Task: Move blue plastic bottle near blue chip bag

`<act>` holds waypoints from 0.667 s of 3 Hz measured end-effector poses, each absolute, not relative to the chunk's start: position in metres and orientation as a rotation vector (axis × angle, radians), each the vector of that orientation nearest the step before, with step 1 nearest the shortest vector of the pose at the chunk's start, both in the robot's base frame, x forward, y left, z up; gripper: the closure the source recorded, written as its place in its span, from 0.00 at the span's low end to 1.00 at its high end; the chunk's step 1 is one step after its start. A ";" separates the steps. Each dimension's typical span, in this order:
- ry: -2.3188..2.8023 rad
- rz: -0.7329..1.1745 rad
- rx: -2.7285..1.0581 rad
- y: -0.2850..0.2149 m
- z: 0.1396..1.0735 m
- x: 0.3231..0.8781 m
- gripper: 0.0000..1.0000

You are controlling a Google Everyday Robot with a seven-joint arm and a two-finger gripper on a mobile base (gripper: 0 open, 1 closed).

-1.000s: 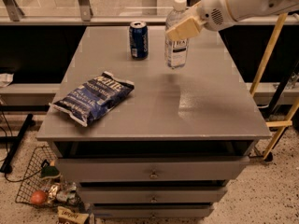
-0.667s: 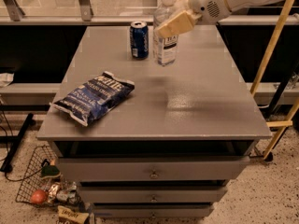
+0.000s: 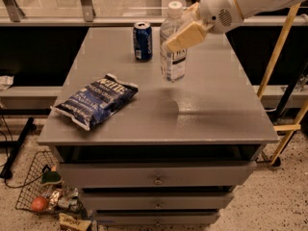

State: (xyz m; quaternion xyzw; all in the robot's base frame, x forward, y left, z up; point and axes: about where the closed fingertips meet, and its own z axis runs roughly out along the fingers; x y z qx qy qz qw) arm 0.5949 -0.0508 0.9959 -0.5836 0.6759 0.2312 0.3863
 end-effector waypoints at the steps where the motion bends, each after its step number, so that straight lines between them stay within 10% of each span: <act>1: 1.754 0.619 -1.542 -0.042 0.982 0.561 1.00; 2: 1.759 0.654 -1.619 -0.019 0.965 0.535 1.00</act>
Offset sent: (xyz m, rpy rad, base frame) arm -0.0903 0.0543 -0.0498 -0.1115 0.1292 0.1591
